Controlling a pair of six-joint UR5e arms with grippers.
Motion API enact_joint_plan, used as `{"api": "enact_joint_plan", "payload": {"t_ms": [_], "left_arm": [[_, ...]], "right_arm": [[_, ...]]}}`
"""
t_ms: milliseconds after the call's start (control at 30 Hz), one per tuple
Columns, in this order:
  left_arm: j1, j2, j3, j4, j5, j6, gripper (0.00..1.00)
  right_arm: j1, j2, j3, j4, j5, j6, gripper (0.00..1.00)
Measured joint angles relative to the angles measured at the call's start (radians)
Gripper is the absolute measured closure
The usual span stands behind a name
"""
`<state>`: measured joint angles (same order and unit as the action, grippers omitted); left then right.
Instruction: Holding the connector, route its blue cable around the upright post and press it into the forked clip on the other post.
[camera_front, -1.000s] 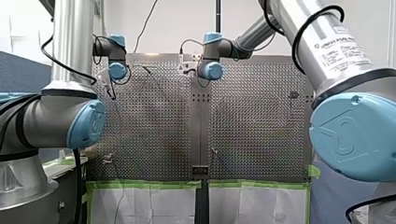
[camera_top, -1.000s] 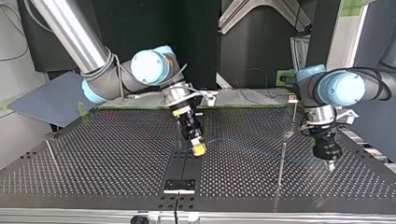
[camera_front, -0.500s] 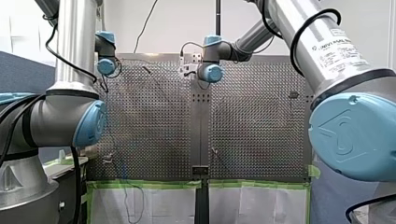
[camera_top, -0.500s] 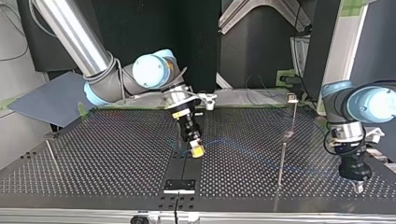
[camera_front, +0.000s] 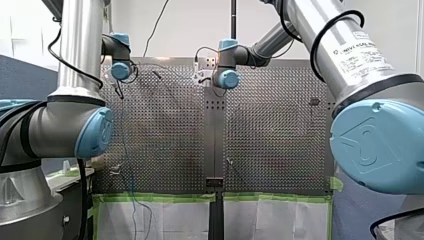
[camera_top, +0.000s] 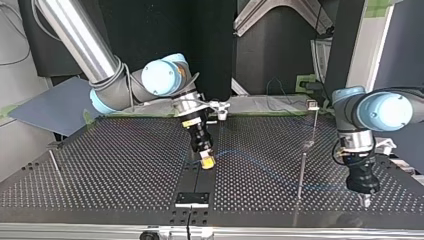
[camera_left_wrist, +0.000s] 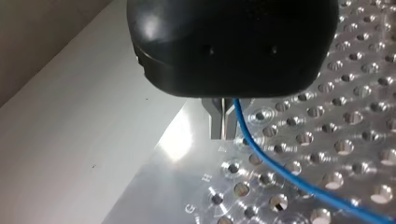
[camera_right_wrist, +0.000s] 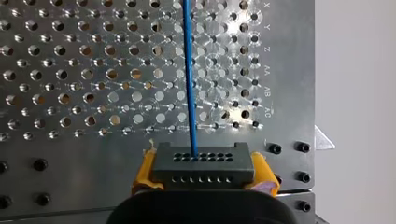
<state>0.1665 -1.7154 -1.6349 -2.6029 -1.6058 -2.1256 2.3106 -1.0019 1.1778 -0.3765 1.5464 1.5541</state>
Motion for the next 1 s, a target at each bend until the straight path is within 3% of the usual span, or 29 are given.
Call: {"api": "enact_joint_plan", "payload": {"t_ms": [367, 567, 800, 1000], "left_arm": [[-0.031, -0.001, -0.003, 0.0, -0.055, -0.017, 0.95], [-0.038, -0.001, -0.042, 0.016, -0.066, -0.018, 0.95], [-0.048, -0.006, -0.093, 0.039, -0.069, -0.009, 0.92], [-0.063, -0.052, -0.099, 0.045, -0.063, 0.031, 0.92]], "right_arm": [[0.003, 0.036, 0.001, 0.022, 0.001, -0.002, 1.0], [0.006, 0.042, 0.001, 0.025, 0.002, -0.003, 1.0], [0.005, 0.044, 0.002, 0.038, 0.002, -0.005, 1.0], [0.006, 0.049, 0.003, 0.053, 0.003, -0.009, 1.0]]}}
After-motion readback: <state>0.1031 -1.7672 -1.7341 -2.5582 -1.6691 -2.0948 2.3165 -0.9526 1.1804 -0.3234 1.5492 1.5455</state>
